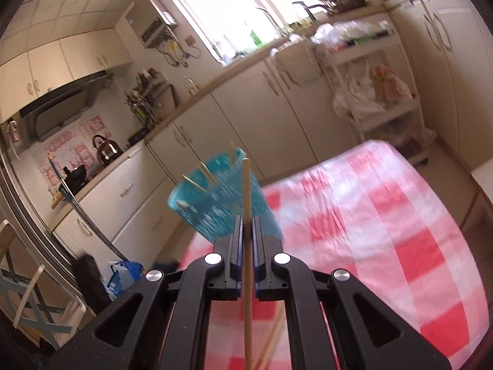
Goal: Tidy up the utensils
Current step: 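Carry the stick over the teal bin with the right gripper and open it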
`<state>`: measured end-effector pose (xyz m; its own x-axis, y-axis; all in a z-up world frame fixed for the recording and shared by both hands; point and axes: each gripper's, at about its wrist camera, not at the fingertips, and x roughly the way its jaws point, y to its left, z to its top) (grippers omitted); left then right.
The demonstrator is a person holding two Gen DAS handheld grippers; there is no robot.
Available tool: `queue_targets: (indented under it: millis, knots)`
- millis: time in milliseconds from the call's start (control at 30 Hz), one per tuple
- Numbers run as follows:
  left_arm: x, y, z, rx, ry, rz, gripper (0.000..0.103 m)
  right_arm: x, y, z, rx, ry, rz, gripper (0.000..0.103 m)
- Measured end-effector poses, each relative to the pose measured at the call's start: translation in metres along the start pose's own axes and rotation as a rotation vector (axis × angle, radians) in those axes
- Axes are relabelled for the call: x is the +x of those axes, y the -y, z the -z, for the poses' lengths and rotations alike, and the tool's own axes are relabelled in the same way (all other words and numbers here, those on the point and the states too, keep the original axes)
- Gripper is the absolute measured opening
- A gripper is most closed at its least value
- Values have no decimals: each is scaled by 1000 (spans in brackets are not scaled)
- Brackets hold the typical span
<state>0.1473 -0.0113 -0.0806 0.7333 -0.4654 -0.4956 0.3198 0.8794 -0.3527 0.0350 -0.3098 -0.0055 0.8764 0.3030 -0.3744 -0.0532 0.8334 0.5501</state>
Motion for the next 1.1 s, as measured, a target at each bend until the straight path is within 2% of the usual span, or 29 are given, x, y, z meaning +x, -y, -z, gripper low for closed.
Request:
queue_targets:
  millis: [67,200,333,433,533,600,667,767,833,967,1033,1100]
  knots:
    - [-5,-11,-2,-50,46,10,61,2,-14,-15,-27,23,-20,6]
    - [0,-25,-1,-118,21,28,61,13,-38,-46,-72,61,-45,6]
    - [0,-32,1,-146,28,23,64,34,-64,-90,-125,155,-41,6]
    - [0,-32,1,-146,36,21,66,60,-85,-117,-158,238,-15,6]
    - [-1,-34,1,-151,40,29,67,94,-96,-128,-201,287,53,6]
    - [0,-34,0,-156,36,35,67,116,-94,-124,-209,259,84,6]
    - [1,-33,0,-156,33,42,68,137,-88,-111,-226,182,115,6]
    - [3,-32,0,-150,28,45,72,141,-77,-86,-220,96,129,14]
    - [3,-31,0,-149,25,43,74,124,-72,-71,-208,78,123,21]
    - [4,-30,0,-152,17,22,76,72,-70,-36,-215,39,122,21]
    - [5,-28,-1,-142,3,7,77,48,-64,-6,-223,-34,154,21]
    - [3,-20,0,-109,-9,-14,77,36,-53,32,-238,-145,201,21]
